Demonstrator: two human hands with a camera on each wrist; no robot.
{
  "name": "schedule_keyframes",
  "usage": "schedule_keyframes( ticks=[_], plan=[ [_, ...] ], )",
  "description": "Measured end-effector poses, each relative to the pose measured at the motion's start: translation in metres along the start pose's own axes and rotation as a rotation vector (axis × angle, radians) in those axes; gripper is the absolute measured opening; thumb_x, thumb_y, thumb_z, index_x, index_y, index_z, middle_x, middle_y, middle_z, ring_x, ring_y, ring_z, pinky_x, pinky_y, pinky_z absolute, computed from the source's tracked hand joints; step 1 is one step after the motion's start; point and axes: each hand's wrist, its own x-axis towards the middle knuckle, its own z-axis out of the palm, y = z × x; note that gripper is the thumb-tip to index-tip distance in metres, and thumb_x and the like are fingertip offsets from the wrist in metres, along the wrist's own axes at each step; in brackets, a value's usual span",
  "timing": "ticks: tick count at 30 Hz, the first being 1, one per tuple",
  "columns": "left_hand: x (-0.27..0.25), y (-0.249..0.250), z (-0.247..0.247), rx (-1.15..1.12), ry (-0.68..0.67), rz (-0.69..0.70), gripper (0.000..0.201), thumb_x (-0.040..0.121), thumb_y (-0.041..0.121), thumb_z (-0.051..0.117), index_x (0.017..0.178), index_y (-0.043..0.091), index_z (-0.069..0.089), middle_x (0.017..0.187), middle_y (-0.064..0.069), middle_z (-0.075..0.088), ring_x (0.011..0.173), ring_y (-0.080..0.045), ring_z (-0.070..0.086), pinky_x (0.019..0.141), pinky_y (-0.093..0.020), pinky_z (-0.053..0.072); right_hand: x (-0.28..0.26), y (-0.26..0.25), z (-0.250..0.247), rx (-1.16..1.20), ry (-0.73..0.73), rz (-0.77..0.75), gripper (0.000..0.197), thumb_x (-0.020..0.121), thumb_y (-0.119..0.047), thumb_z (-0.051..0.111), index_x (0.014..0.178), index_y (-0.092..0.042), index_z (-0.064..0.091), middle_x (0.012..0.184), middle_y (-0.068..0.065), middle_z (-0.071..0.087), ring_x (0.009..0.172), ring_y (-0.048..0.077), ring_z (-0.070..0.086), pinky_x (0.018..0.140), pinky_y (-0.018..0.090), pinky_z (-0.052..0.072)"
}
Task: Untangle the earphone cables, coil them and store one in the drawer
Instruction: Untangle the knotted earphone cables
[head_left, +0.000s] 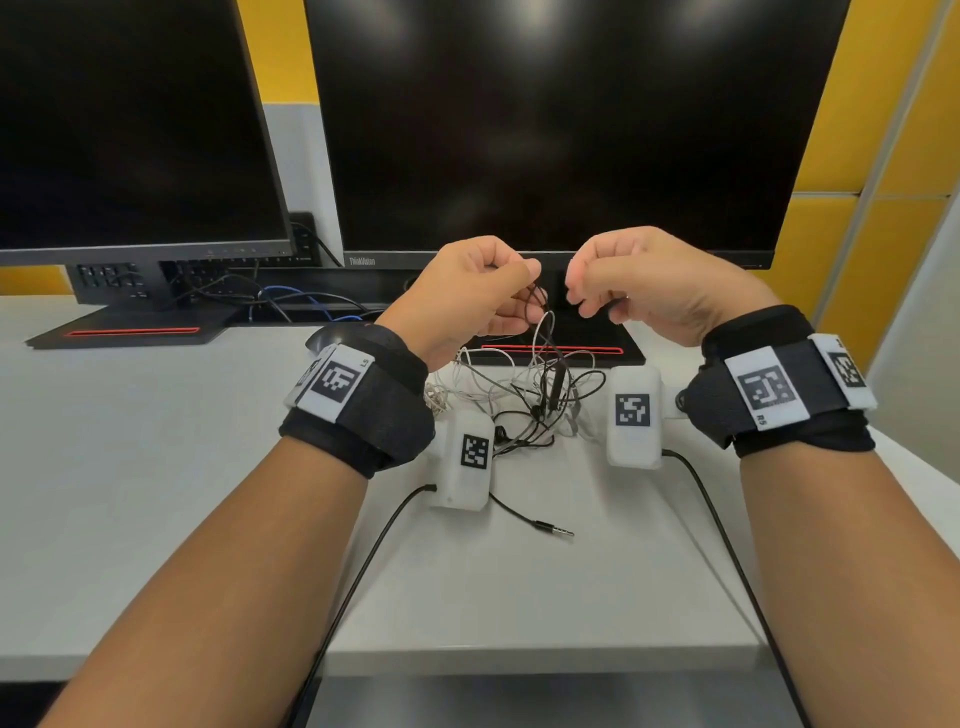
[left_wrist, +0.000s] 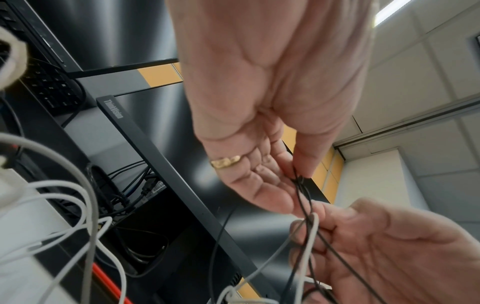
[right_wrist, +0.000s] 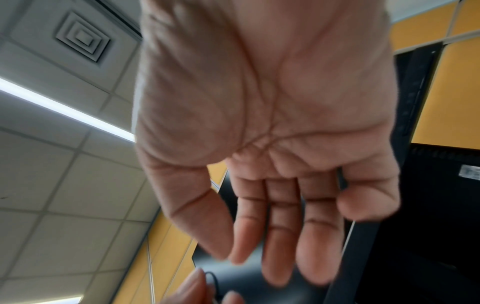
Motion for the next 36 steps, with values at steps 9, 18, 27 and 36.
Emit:
schedule_keyframes(
  ticks=[9,18,27,36],
  plan=[
    [0.002,-0.001,-0.003,-0.015,0.05,0.114,0.016,0.092,-0.002,0.058,0.086,0.013,0.058,0.089,-0.006,0.071,0.071,-0.009,0.063,0.064,-0.021,0.052,-0.004,-0.003,0.006,-0.017,-0.142,-0.027,0.007,0.092,-0.007,0.062,0.097,-0.011,0.063,0.074,0.003,0.07,0.067,0.013,0.068,0.067,0.028,0.048],
    [0.001,0.002,-0.002,-0.038,0.035,0.12,0.02,0.096,-0.003,0.049,0.089,0.013,0.057,0.083,-0.001,0.065,0.063,-0.007,0.06,0.059,-0.02,0.05,-0.007,-0.005,0.011,-0.047,-0.106,-0.062,0.012,0.085,-0.029,0.072,0.087,-0.019,0.077,0.084,0.011,0.059,0.066,0.017,0.04,0.058,0.023,0.037],
    [0.003,0.002,-0.004,0.066,0.034,0.011,0.02,0.093,0.008,0.055,0.104,0.024,0.051,0.089,0.002,0.054,0.077,-0.009,0.053,0.07,-0.027,0.045,-0.002,-0.005,0.008,0.036,-0.001,-0.036,0.019,0.1,-0.014,0.047,0.086,-0.017,0.059,0.078,0.003,0.066,0.062,0.011,0.062,0.065,0.026,0.045],
    [0.001,-0.004,-0.002,0.344,-0.108,-0.101,0.028,0.083,0.04,0.071,0.085,0.018,0.054,0.081,0.0,0.063,0.073,-0.008,0.06,0.07,-0.028,0.053,-0.004,-0.013,0.007,0.537,0.08,-0.191,0.017,0.105,-0.013,0.039,0.093,-0.014,0.051,0.081,0.005,0.071,0.076,0.019,0.073,0.07,0.027,0.057]
  ],
)
